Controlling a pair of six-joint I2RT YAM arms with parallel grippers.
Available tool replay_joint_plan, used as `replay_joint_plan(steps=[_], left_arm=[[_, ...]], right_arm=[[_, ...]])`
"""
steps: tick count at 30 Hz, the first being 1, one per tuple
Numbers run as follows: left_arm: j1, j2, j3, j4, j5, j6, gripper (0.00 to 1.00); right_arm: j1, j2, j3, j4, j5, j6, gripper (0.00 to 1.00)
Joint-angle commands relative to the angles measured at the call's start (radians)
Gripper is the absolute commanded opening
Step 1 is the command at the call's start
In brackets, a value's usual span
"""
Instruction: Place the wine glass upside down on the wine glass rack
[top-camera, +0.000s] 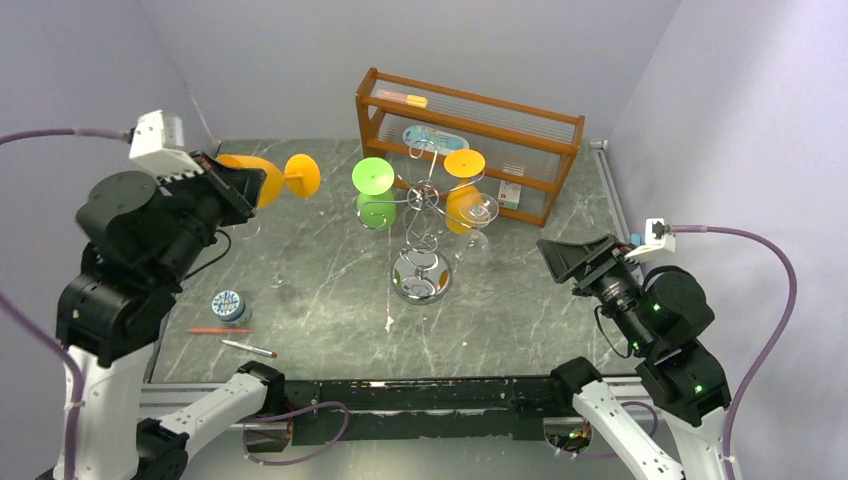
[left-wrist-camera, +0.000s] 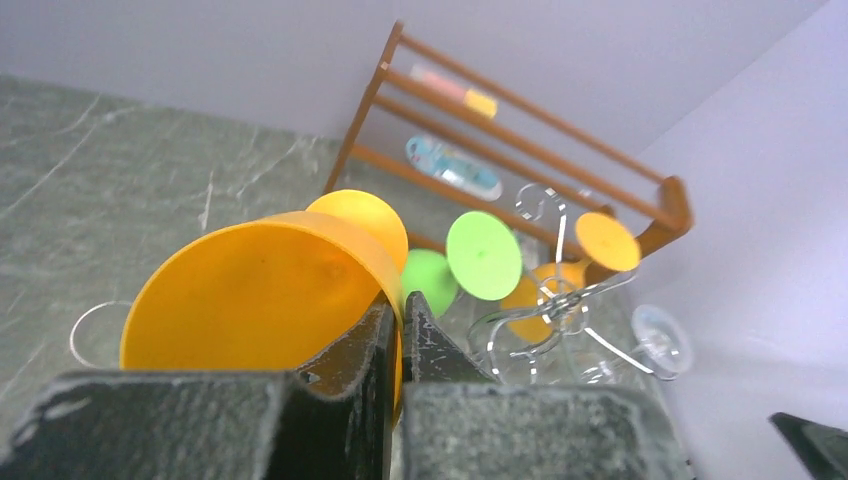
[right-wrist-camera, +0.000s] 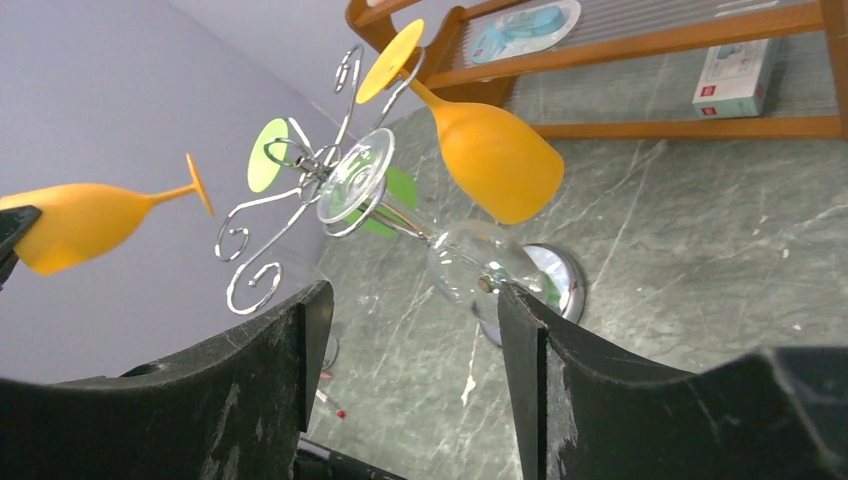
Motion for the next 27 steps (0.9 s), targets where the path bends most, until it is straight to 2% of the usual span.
replay_joint_plan(steps=[1, 7, 15, 19, 22, 27], left_arm=[[0.008, -0.031, 0.008, 0.095, 0.068, -0.037, 0.05], [0.007, -0.134, -0.208, 0.479, 0.276, -0.171, 0.05], [0.007, -0.096, -0.305, 0.833, 0.476, -0.377, 0.05], [0.007, -0.080, -0.408, 1.066, 0.486, -0.517, 0.05], [0.007, -0.054, -0.446, 1.169, 0.464, -0.590, 0.05], [-0.010, 0.011, -0.494, 1.332, 0.468, -0.720, 0.05]], right_arm=[[-0.001, 0.014, 0.010, 0.009, -0.046, 0.044, 0.67], [-0.001, 0.071, -0.001, 0.103, -0.120, 0.094, 0.68], [-0.001, 0.108, -0.034, 0.356, -0.239, 0.202, 0.69], [-0.003, 0.084, -0.093, 0.559, -0.292, 0.269, 0.69], [-0.002, 0.068, -0.153, 0.718, -0.298, 0.307, 0.69], [-0.002, 0.124, -0.131, 0.811, -0.298, 0.306, 0.70]])
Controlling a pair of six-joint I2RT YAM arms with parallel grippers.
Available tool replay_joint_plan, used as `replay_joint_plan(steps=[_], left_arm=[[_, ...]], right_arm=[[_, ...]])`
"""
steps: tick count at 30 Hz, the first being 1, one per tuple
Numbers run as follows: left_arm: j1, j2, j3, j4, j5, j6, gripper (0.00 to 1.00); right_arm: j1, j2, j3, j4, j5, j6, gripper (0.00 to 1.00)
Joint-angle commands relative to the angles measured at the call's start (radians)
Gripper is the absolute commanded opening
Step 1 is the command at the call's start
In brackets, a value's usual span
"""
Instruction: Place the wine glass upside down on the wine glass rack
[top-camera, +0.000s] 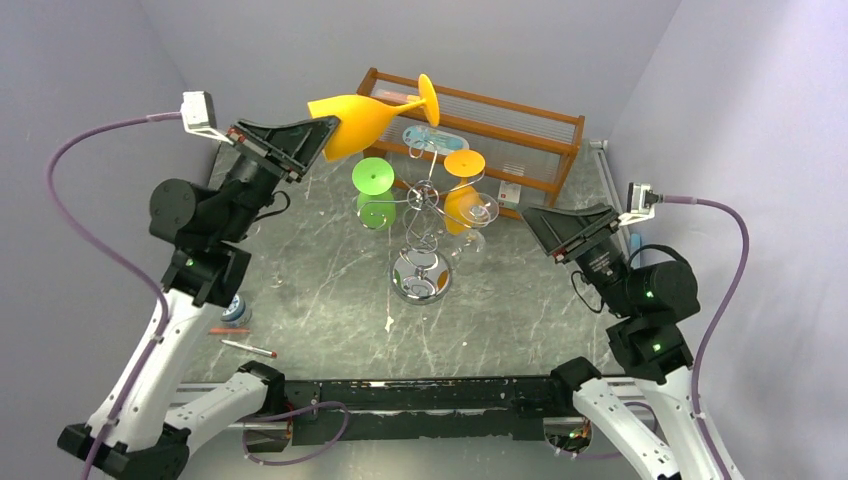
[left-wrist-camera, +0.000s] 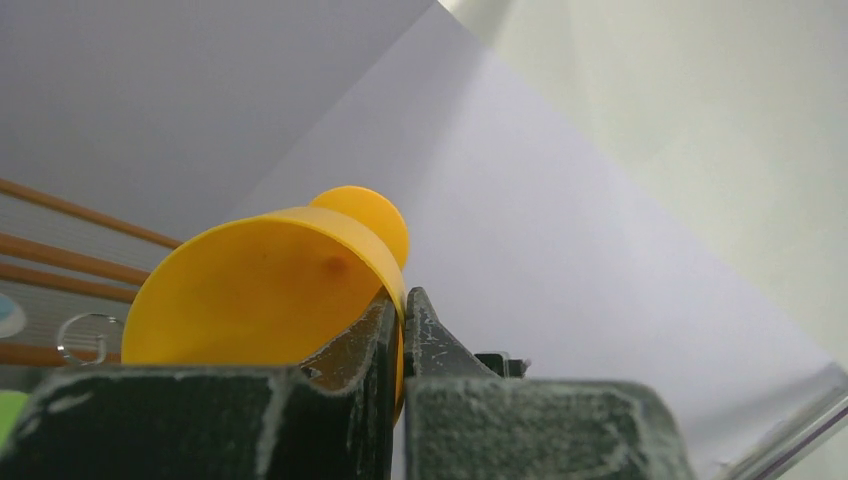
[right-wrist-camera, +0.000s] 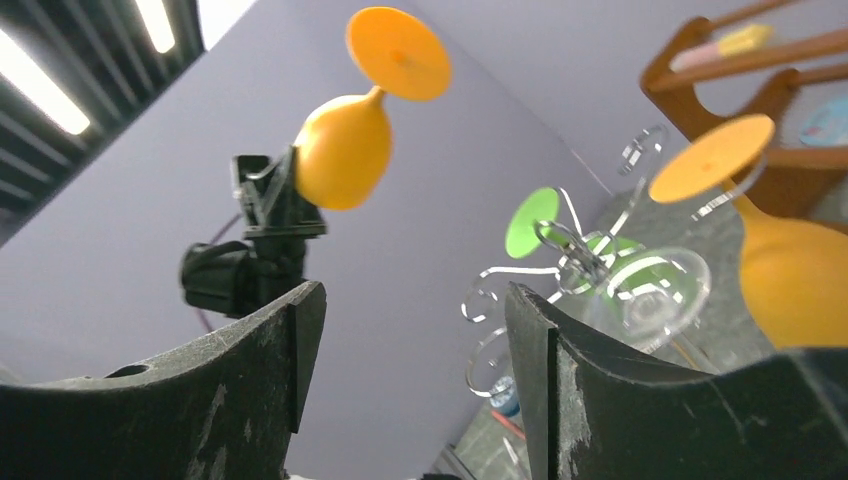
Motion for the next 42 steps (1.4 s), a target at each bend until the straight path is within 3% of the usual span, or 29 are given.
replay_joint_plan(steps=[1, 7, 16, 27, 42], left_arm=[[-0.025, 0.044, -0.031, 0.236, 0.015, -0.143, 0.05], [-0.174, 0.172, 0.064, 0.186, -0.058, -0.069, 0.05], [-0.351, 0.260, 0.002, 0.413, -0.220, -0.087, 0.05], [-0.582, 0.286, -0.048, 0.575, -0.480, 0.057, 0.05], [-0.698, 0.348, -0.043, 0.636, -0.566, 0.150, 0.05]], right_arm=[[-0.003, 0.048, 0.022, 0.190, -0.025, 0.038, 0.70], [-0.002, 0.134, 0.076, 0.225, 0.030, 0.063, 0.71], [-0.001, 0.197, 0.104, 0.291, 0.123, 0.139, 0.70], [-0.001, 0.267, 0.173, 0.318, 0.264, 0.198, 0.68], [0.040, 0.349, 0.180, 0.355, 0.279, 0.325, 0.58]])
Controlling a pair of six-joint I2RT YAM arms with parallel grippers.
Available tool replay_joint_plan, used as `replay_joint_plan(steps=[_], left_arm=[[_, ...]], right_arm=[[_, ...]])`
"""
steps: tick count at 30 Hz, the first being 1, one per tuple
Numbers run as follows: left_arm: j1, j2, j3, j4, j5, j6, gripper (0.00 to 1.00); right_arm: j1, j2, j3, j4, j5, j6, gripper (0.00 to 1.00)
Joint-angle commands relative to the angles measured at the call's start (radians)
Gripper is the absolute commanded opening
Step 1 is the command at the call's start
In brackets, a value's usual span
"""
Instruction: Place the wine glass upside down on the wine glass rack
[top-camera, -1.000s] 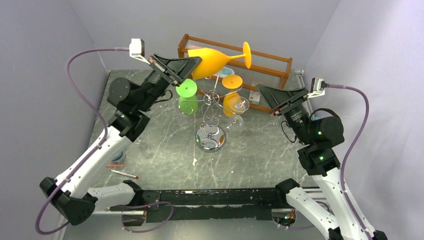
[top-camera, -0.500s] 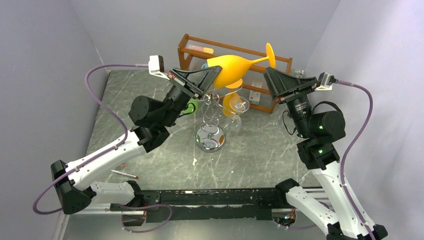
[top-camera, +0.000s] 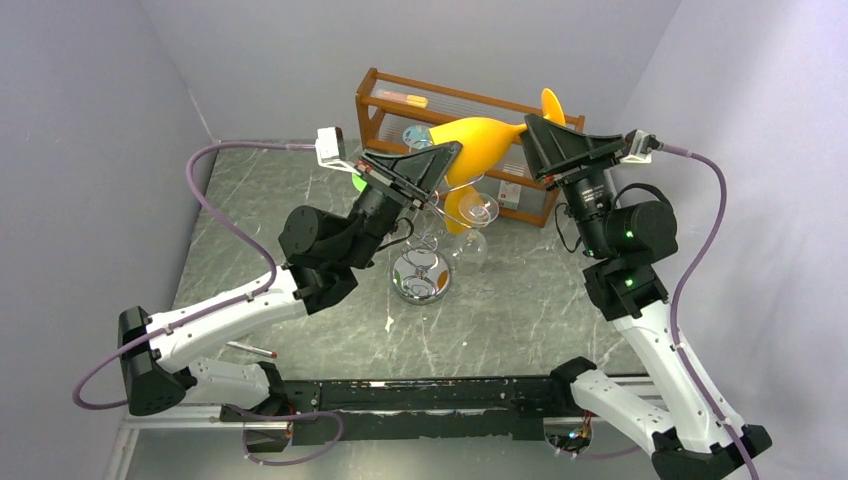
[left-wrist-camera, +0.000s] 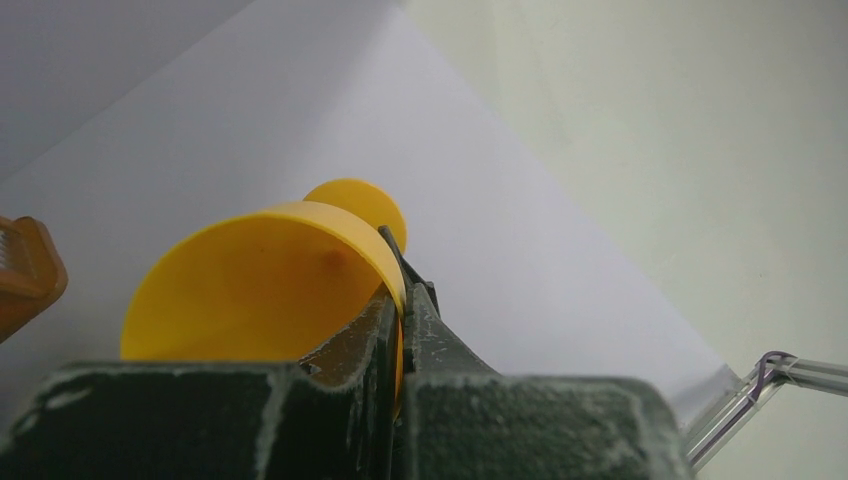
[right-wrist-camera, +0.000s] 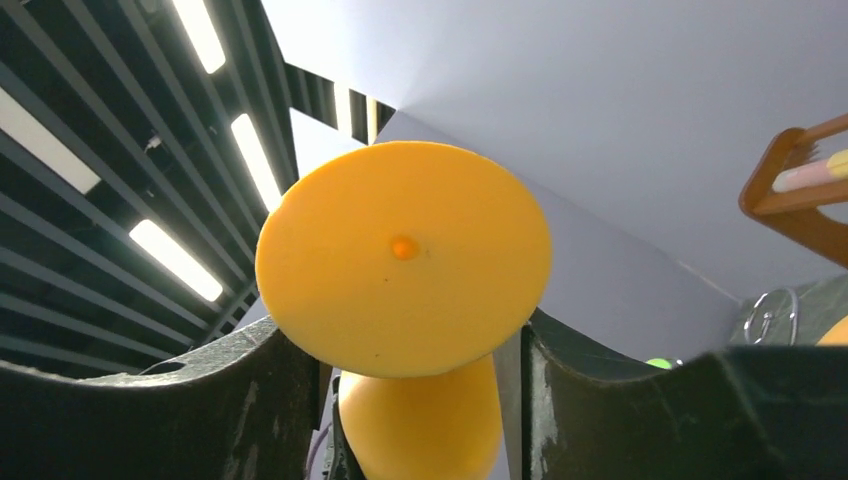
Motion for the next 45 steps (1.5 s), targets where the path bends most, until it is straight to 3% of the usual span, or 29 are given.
replay_joint_plan(steps=[1, 7, 12, 16, 21, 23, 28, 32, 37, 45], left_arm=[[-0.029, 0.009, -0.002, 0.094, -0.037, 0.058, 0.05], [-0.039, -0.020, -0.017, 0.007, -0.029, 0.046, 0.05], [-0.039, -0.050, -0.051, -0.036, -0.022, 0.003, 0.05], [-0.039, -0.079, -0.067, -0.081, -0.017, -0.014, 0.15], [-0.040, -0.139, -0.102, -0.143, -0.018, -0.050, 0.45], [-0.039, -0.178, -0.102, -0.256, -0.021, -0.093, 0.58], [-0.039, -0.282, -0.058, -0.653, -0.050, -0.116, 0.77], [-0.039, -0.352, -0.034, -0.813, 0.013, 0.021, 0.89], [-0.039, -0.383, 0.095, -1.144, 0.048, 0.187, 0.95], [-0.039, -0.461, 0.079, -1.160, 0.132, 0.189, 0.91]], right_arm=[[0.034, 0.002, -0.012, 0.021, 0.052, 0.056, 0.56], [0.060, -0.006, -0.019, -0.006, 0.075, 0.073, 0.42], [0.065, -0.007, -0.031, -0.005, 0.066, 0.068, 0.19], [0.066, -0.026, -0.035, -0.013, 0.063, 0.047, 0.00], [0.066, -0.059, -0.033, -0.028, 0.067, 0.013, 0.00], [0.066, -0.074, -0.024, -0.044, 0.061, -0.007, 0.00], [0.066, -0.110, 0.017, -0.164, 0.020, -0.086, 0.00], [0.065, -0.151, 0.005, -0.211, -0.086, -0.194, 0.00], [0.065, -0.233, -0.055, -0.289, -0.275, -0.321, 0.00], [0.064, -0.297, -0.096, -0.439, -0.649, -0.674, 0.00]])
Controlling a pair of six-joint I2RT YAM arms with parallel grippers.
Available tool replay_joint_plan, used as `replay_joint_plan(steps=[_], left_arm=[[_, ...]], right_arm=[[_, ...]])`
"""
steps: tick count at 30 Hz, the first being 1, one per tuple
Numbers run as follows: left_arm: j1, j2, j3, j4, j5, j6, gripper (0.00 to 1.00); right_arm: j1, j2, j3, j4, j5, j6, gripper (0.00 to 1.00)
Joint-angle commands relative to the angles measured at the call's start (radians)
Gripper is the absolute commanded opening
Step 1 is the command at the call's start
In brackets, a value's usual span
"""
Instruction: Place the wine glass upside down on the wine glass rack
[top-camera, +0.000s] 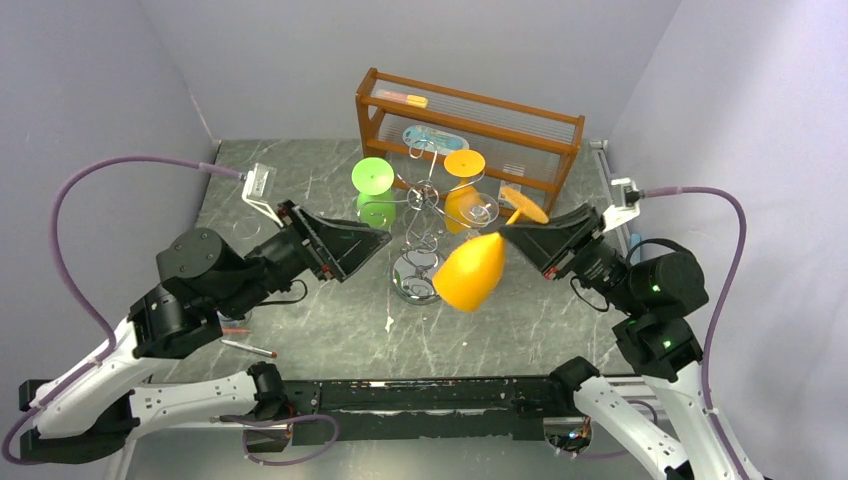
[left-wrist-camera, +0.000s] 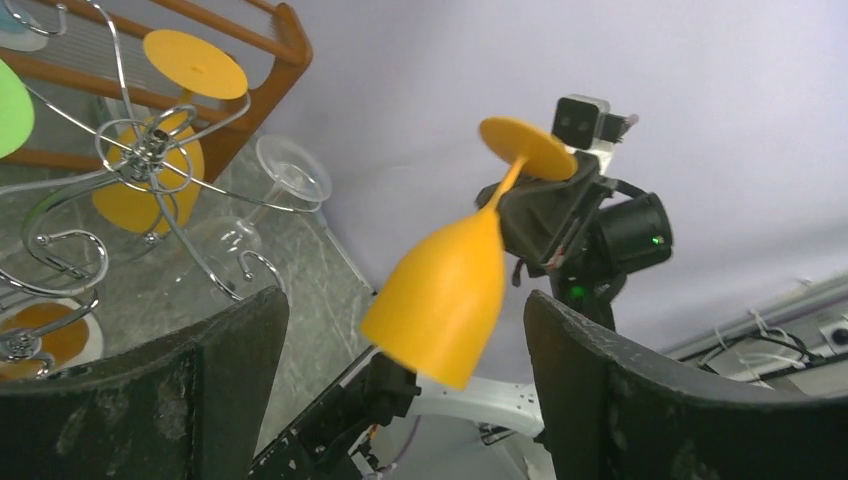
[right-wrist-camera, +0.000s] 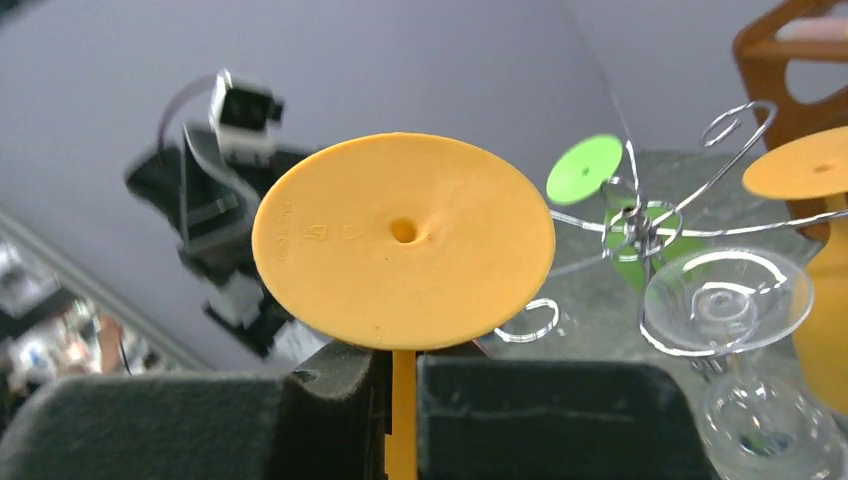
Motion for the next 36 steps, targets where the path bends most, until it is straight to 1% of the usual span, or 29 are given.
replay_joint_plan(steps=[1, 3, 5, 8, 13, 16, 21, 23, 25, 28, 29, 33, 35, 36], left_arm=[[-0.005, -0.002, 0.002, -0.033, 0.112, 0.012, 0.90], [-0.005, 0.027, 0.010, 0.005, 0.185, -0.014, 0.90], [-0.005, 0.074, 0.026, 0.032, 0.254, -0.052, 0.90], [-0.005, 0.143, 0.052, 0.015, 0.311, -0.173, 0.89], [-0.005, 0.180, -0.031, 0.202, 0.415, -0.324, 0.87], [-0.005, 0.192, -0.062, 0.274, 0.444, -0.367, 0.89], [-0.005, 0.212, -0.035, 0.262, 0.419, -0.374, 0.93], [-0.005, 0.220, -0.034, 0.278, 0.434, -0.390, 0.92], [-0.005, 0.236, -0.043, 0.310, 0.457, -0.410, 0.85], [-0.006, 0.276, -0.031, 0.305, 0.491, -0.420, 0.67], [-0.006, 0.290, -0.028, 0.304, 0.508, -0.423, 0.63], [-0.012, 0.324, -0.025, 0.336, 0.558, -0.426, 0.52], [-0.014, 0.322, -0.027, 0.337, 0.550, -0.421, 0.45], [-0.014, 0.317, -0.035, 0.345, 0.536, -0.421, 0.40]], right_arm=[[0.001, -0.011, -0.001, -0.128, -0.289, -0.293, 0.00], [0.000, -0.017, 0.008, -0.173, -0.313, -0.379, 0.00], [0.000, -0.025, 0.012, -0.183, -0.341, -0.444, 0.00], [0.000, -0.042, 0.003, -0.160, -0.372, -0.509, 0.00], [-0.001, -0.058, 0.001, -0.189, -0.439, -0.628, 0.00], [-0.001, -0.065, -0.012, -0.193, -0.472, -0.661, 0.00], [-0.001, -0.076, -0.042, -0.177, -0.521, -0.704, 0.00], [-0.001, -0.091, -0.070, -0.147, -0.523, -0.710, 0.00], [-0.001, -0.103, -0.095, -0.114, -0.534, -0.710, 0.00], [-0.001, -0.106, -0.108, -0.094, -0.555, -0.709, 0.00], [-0.001, -0.104, -0.107, -0.091, -0.566, -0.707, 0.00], [-0.001, -0.094, -0.092, -0.111, -0.583, -0.724, 0.00], [-0.001, -0.092, -0.084, -0.133, -0.586, -0.740, 0.00], [-0.001, -0.091, -0.082, -0.142, -0.587, -0.745, 0.00]])
